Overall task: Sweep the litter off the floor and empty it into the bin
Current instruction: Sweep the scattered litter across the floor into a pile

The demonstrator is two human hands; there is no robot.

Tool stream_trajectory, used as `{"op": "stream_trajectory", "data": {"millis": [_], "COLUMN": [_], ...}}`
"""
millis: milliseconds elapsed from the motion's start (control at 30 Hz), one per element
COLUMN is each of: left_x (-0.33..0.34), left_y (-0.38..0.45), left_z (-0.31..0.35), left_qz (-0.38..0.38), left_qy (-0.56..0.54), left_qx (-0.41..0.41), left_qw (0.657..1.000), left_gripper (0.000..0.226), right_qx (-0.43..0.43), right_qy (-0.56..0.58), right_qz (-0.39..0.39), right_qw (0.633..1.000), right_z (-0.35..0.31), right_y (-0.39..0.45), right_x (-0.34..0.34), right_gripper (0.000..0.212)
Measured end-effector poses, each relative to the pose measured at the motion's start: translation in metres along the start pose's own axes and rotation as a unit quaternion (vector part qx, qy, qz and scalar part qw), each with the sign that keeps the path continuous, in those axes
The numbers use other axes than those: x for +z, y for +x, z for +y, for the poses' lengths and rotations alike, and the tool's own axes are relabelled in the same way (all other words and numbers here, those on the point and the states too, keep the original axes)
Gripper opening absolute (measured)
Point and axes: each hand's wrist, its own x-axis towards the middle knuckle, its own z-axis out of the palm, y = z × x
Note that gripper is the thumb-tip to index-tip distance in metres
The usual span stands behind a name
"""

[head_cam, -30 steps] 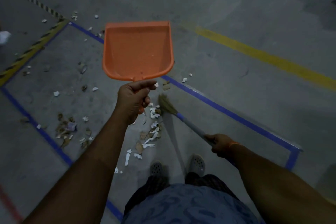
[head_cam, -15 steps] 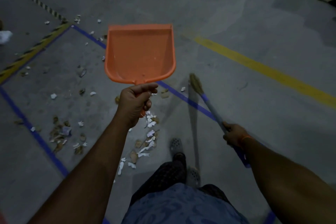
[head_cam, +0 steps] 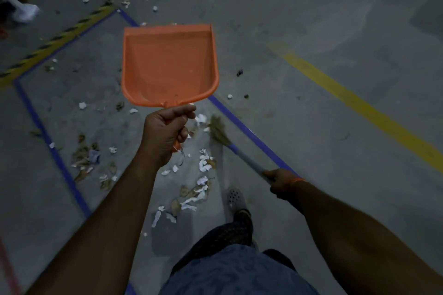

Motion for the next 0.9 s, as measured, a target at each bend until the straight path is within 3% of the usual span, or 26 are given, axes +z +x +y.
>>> {"op": "stream_trajectory", "data": {"millis": [167,433,567,767,900], "left_x": [0.000,0.005,0.009,0.028,0.051], "left_y": [0.032,0.064,0.080,0.104,0.126], "left_z": [0.011,0.024,0.028,0.030,0.040], "left_qz": [0.017,0.032,0.056,0.088,0.116], "left_qy": [-0.022,-0.057,-0.058,-0.046,-0.031], "left_qx": [0.001,-0.001,-0.006,-0.004,-0.009], "left_qw": [1.000,0.998,0.997,0.995,0.993], "left_gripper": [0.031,0.029,0.031,0.034,0.035], "right_qx": [-0.031,0.000,0.025,0.040,-0.010], "right_qy": [-0.015,0.013,0.005,-0.039,-0.101], "right_qz": [-0.007,0.090,0.100,0.033,-0.032], "right_qw": [0.999,0.996,0.995,0.998,0.994], "right_z": [-0.009,-0.005,-0.005,-0.023,-0.048], "right_y": [0.021,0.041,0.065,0.097,0.114], "right_x": [-0.045,-0.116,-0.155,-0.189,-0.214], "right_gripper": [0.075,0.073,0.074,0.064,0.065]}}
